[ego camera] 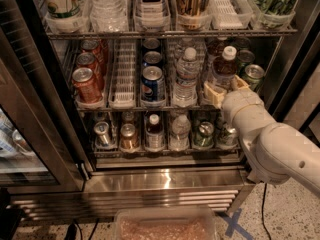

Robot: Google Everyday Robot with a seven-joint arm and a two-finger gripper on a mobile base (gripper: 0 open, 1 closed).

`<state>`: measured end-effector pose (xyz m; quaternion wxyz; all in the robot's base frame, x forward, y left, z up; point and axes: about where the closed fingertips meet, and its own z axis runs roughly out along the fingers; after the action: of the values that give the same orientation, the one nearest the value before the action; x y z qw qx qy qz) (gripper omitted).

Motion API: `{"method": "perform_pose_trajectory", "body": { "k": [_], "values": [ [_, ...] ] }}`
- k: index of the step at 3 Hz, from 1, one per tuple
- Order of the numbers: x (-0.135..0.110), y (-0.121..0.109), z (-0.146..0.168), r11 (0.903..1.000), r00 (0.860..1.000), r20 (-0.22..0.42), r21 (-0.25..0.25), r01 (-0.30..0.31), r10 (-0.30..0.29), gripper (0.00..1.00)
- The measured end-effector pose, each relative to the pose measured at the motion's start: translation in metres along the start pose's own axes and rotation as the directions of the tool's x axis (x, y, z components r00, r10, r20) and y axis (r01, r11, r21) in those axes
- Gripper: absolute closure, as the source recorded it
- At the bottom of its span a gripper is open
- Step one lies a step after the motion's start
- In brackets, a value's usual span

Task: Pick blue plastic bottle from middle shelf of fridge

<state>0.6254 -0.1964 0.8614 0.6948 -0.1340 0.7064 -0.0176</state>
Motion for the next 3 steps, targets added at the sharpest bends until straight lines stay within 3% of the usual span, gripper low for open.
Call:
{"method": "perform_pose_trajectory", "body": {
  "k": [2,3],
  "values": [
    [-0.028,-0.013,-0.009,0.9978,0.994,0.081,0.002,-0.067,0.066,1.00],
    [-0.048,-0.009,-0.014,0.9966,0.994,0.084,-0.047,-0.067,0.071,1.00]
  ]
}}
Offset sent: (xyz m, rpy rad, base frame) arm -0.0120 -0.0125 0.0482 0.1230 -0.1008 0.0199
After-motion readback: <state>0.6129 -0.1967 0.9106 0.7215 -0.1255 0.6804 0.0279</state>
